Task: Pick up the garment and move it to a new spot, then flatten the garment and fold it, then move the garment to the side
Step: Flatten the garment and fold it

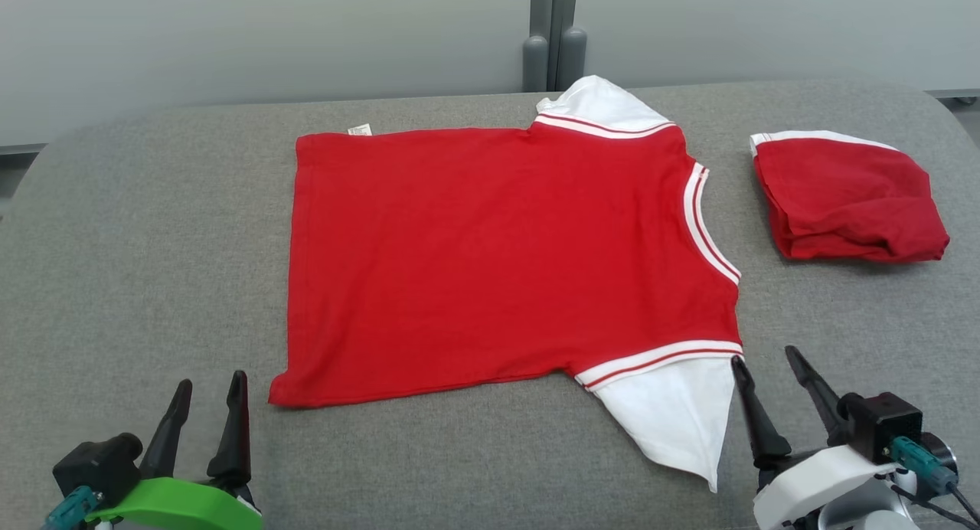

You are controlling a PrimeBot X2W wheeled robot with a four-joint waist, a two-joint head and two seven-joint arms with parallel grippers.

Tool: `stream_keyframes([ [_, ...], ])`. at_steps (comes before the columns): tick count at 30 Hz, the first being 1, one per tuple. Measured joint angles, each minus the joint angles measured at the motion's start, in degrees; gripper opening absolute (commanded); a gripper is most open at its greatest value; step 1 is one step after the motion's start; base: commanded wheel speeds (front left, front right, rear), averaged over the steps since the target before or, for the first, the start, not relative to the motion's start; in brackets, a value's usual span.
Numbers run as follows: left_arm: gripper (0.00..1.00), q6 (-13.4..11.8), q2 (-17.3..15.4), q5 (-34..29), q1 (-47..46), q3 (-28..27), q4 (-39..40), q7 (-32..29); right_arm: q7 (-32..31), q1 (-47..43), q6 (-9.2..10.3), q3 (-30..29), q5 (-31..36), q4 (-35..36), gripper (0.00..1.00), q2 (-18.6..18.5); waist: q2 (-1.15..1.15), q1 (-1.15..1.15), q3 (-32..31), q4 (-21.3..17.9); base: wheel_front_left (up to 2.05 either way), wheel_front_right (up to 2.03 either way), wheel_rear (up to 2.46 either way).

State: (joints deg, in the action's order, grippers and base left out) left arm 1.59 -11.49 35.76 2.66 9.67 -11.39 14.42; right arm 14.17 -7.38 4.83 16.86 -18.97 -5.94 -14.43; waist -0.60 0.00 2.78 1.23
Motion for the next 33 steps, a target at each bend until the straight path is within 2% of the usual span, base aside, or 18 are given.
stream_keyframes([
  [5, 1.0, 1.0, 1.1, -0.8, 0.0, 0.1, -1.0, 0.0, 0.0, 1.3, -3.11, 2.1, 0.8, -1.0, 1.0, -0.1, 0.0, 0.0, -0.1, -0.3, 0.0, 0.0, 0.0],
  [11, 1.0, 1.7, 1.6, -1.4, 0.0, -0.2, -2.3, 0.0, 0.0, 2.3, -5.32, 1.5, 1.5, -1.4, 1.0, -0.8, 0.0, 0.0, -0.3, -0.9, 0.0, 0.0, 0.0],
  [21, 1.0, 2.9, 1.7, -2.8, 0.0, -1.1, -4.5, 0.0, 0.0, 2.3, -5.73, -3.3, 1.5, -1.8, 1.0, -0.7, 0.0, 0.0, 0.0, -1.9, 0.0, 0.0, 0.0],
  [33, 1.0, 3.8, 1.7, -4.0, 0.0, -2.2, -5.3, 0.0, 0.0, 2.3, -6.31, -5.1, 2.4, -1.8, 1.0, 0.4, 0.0, 0.0, 0.4, -2.6, 0.0, 0.0, 0.0],
])
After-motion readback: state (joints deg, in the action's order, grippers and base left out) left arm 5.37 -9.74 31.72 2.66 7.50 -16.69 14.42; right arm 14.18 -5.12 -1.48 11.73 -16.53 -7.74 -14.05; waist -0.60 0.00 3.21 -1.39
